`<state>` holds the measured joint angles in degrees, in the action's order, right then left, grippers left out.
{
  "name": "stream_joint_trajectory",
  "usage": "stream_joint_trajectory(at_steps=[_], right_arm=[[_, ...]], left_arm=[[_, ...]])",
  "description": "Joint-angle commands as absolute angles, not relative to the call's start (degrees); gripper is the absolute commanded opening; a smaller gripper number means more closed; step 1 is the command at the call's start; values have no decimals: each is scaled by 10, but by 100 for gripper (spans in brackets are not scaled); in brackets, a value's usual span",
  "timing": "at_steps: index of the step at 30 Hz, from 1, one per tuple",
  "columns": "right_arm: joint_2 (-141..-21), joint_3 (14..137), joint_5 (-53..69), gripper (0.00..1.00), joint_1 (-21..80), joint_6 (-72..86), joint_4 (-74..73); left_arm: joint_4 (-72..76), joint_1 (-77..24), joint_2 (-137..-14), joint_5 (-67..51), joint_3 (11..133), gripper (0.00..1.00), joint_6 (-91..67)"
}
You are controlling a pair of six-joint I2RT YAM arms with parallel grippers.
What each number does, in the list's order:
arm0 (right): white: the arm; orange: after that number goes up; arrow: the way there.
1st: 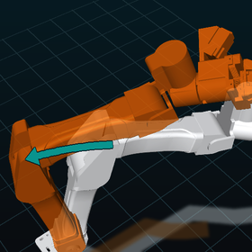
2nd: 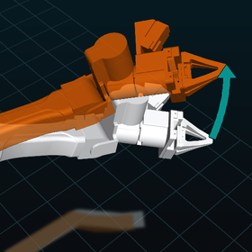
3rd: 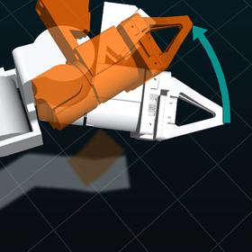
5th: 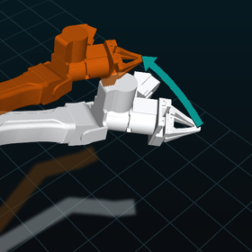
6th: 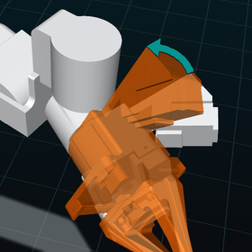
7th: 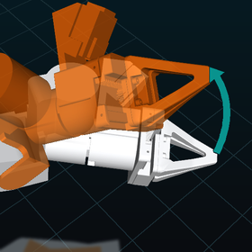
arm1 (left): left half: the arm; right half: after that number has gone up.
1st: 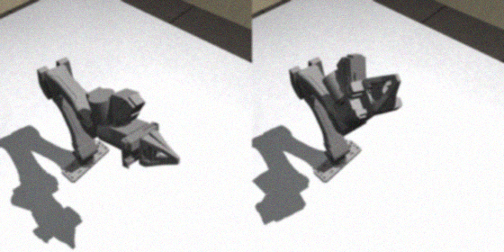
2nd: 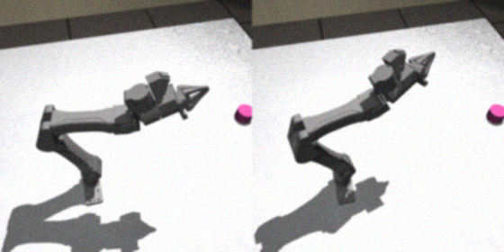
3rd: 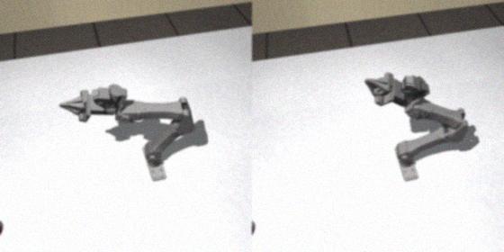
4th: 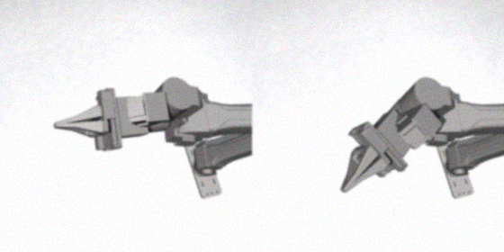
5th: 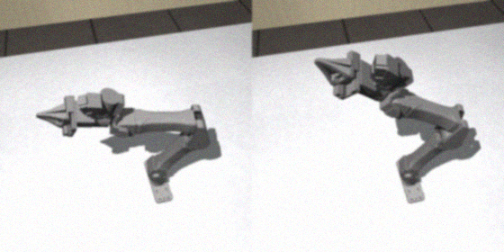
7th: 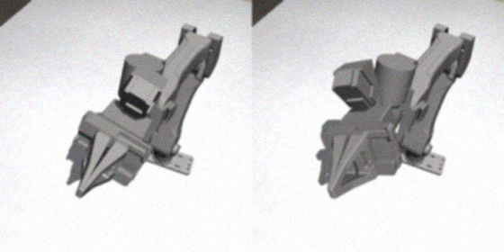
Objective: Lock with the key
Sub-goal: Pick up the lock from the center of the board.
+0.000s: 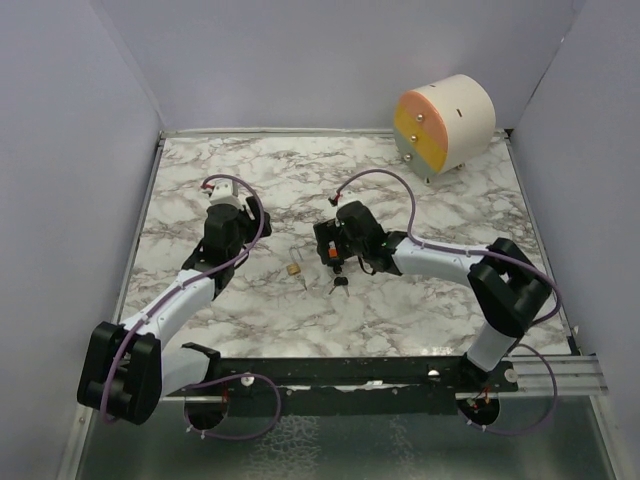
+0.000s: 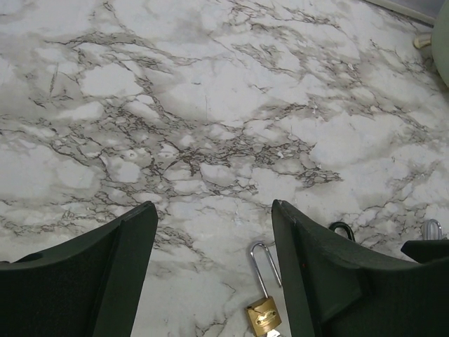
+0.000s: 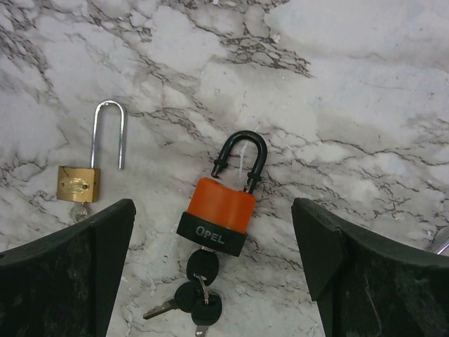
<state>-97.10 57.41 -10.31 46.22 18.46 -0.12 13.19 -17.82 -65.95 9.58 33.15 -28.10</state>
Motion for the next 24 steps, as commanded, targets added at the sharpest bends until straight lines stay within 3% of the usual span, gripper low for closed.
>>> stream_joint_trajectory(at_steps=[1, 13, 24], right_arm=[[-992, 592, -133, 93, 465, 209, -46], [-1042, 625, -118, 93, 465, 224, -68], [-1044, 619, -126, 82, 466, 220, -76]], left_arm=[[144, -174, -662, 75, 329, 68, -288], [149, -174, -673, 69, 325, 68, -294], [158, -172, -690, 61, 329, 67, -301]])
